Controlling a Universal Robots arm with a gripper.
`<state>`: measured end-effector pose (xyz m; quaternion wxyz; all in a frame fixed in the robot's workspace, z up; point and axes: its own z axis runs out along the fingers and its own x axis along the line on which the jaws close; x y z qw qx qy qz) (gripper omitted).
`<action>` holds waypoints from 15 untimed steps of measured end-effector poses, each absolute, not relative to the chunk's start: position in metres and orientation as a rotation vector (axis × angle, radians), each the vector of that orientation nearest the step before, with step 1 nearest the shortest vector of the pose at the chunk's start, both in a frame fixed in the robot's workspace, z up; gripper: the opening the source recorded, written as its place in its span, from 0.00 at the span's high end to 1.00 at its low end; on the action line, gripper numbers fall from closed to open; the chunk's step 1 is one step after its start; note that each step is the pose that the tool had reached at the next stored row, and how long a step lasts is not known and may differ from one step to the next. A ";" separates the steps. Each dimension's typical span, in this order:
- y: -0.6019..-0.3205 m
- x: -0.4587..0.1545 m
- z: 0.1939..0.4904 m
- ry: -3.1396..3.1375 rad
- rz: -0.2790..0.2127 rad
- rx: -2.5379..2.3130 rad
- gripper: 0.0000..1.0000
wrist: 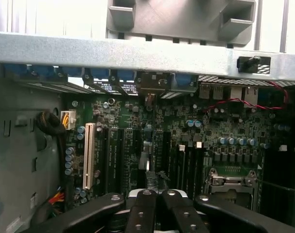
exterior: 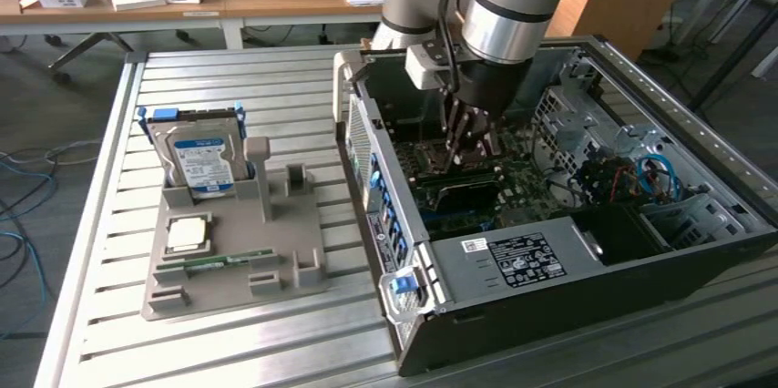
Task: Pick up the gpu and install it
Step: 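Press down on the gpu until it lock into place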
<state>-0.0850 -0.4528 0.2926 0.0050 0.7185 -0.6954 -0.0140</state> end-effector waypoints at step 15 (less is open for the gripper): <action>-0.453 -0.085 0.277 -2.178 -0.044 2.250 0.89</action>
